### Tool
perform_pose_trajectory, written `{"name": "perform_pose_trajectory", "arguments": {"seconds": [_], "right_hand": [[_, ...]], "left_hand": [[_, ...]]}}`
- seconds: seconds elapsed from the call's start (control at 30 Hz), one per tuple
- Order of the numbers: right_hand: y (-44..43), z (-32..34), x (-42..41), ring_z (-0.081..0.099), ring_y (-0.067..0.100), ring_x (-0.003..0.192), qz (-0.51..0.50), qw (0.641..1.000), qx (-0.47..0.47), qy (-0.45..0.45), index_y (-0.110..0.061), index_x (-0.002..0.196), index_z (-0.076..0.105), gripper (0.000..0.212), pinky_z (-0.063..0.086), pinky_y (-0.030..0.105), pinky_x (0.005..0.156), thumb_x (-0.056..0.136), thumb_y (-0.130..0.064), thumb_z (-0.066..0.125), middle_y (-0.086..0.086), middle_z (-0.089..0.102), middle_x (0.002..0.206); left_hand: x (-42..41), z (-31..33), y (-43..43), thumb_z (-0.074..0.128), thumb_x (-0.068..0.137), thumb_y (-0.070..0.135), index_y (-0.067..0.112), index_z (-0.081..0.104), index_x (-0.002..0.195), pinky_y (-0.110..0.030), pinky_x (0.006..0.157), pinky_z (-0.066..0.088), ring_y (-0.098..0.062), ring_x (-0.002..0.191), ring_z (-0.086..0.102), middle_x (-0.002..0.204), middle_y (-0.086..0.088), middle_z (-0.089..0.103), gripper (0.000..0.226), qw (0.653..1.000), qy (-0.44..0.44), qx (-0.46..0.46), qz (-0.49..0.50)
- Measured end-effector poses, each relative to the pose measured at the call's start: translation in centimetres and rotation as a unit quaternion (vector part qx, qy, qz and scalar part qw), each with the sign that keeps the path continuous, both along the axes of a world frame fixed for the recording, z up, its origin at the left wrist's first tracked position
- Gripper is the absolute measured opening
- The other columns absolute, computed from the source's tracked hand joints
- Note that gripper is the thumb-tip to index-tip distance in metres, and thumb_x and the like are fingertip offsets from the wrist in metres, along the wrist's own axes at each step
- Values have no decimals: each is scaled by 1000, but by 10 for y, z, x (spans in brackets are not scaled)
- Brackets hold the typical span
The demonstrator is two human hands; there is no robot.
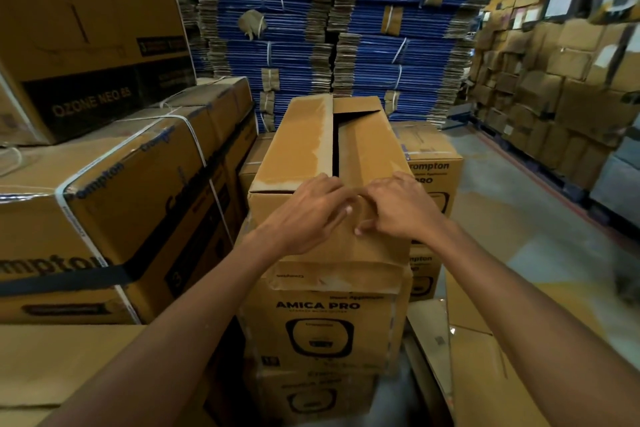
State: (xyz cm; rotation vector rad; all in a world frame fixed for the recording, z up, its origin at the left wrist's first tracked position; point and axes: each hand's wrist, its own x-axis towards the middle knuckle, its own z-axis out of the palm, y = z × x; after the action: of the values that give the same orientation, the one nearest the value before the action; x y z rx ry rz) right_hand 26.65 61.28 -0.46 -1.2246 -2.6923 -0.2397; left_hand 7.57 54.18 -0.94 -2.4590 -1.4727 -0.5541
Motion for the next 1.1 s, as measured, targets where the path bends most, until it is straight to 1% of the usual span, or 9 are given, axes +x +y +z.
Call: {"name": "perform_pose_trajectory", "arguments": {"seconds": [0.1, 0.2, 0.33, 0.43, 0.53, 0.67, 0.8, 0.93, 1.1], "right_hand": [[-4, -1, -1, 59, 18, 119, -2, 1000, 10, 5, -31, 125, 62, 58, 29, 44, 117, 80, -67, 69, -4, 68, 123], [-7, 1, 0, 58, 19, 119, -10, 1000, 3, 12, -30, 125, 63, 58, 28, 43, 116, 80, -66, 70, -2, 67, 124], [-9, 6, 4, 59, 21, 118, -21, 1000, -6, 3, -33, 134, 58, 66, 27, 42, 117, 81, -72, 65, -1, 67, 125], [-10, 10, 9, 55, 24, 125, -27, 999, -21, 6, -34, 139, 56, 66, 27, 40, 116, 84, -70, 63, 0, 65, 131], [-10, 9, 7, 56, 21, 121, -34, 999, -22, 11, -33, 137, 59, 66, 30, 38, 113, 82, -68, 66, -3, 68, 126], [-5, 9, 3, 59, 19, 113, -32, 999, -25, 5, -31, 130, 65, 61, 33, 37, 108, 78, -62, 74, -4, 69, 122], [3, 16, 11, 58, 19, 117, -24, 998, -55, -28, -30, 135, 62, 62, 38, 38, 106, 79, -53, 77, -3, 68, 125], [25, 29, 44, 60, 14, 115, -67, 992, -39, -99, -29, 137, 60, 58, 47, 34, 100, 82, -36, 80, -5, 68, 124], [30, 32, 71, 61, 19, 101, -117, 991, -51, -30, -33, 115, 67, 35, 55, 41, 87, 82, -21, 65, -2, 70, 108]], "left_hand": [[9, 13, 11, 41, 106, 40, 21, 53, 112, -42, 104, 39, -16, 101, 51, 110, 0, 56, 23, 999, 2, -32, 1], [8, 27, 22, 30, 105, 57, 25, 46, 114, -50, 121, 16, -18, 97, 57, 89, 8, 58, 37, 988, 55, -132, 53], [5, 57, 29, 27, 102, 61, 23, 70, 111, -55, 122, 14, -19, 121, 55, 115, -2, 65, 58, 969, 196, -34, 148], [-12, 88, 23, 44, 102, 43, 22, 71, 106, -58, 122, 11, -23, 133, 49, 122, -6, 66, 35, 954, 160, 72, 244], [-48, 100, 10, 50, 98, 37, 20, 68, 79, -62, 120, 3, -29, 125, 57, 87, -3, 68, 31, 910, 156, 94, 373], [-87, 72, -2, 40, 103, 40, 17, 66, 85, -69, 119, 4, -30, 105, 61, 82, -3, 61, 39, 877, 104, -67, 464], [-97, 32, -10, 24, 110, 43, 28, 37, 153, -58, 113, 37, -37, 131, 52, 146, -17, 50, 48, 902, -72, -228, 360], [-93, 26, -7, 21, 106, 58, 59, 11, 155, -62, 121, -1, -22, 155, -10, 170, 12, -8, 50, 941, -26, -272, 201], [-55, 13, 22, 45, 96, 67, 53, 25, 152, -65, 117, -12, -21, 156, -13, 170, 10, 3, 61, 967, 45, -202, 146]]}}
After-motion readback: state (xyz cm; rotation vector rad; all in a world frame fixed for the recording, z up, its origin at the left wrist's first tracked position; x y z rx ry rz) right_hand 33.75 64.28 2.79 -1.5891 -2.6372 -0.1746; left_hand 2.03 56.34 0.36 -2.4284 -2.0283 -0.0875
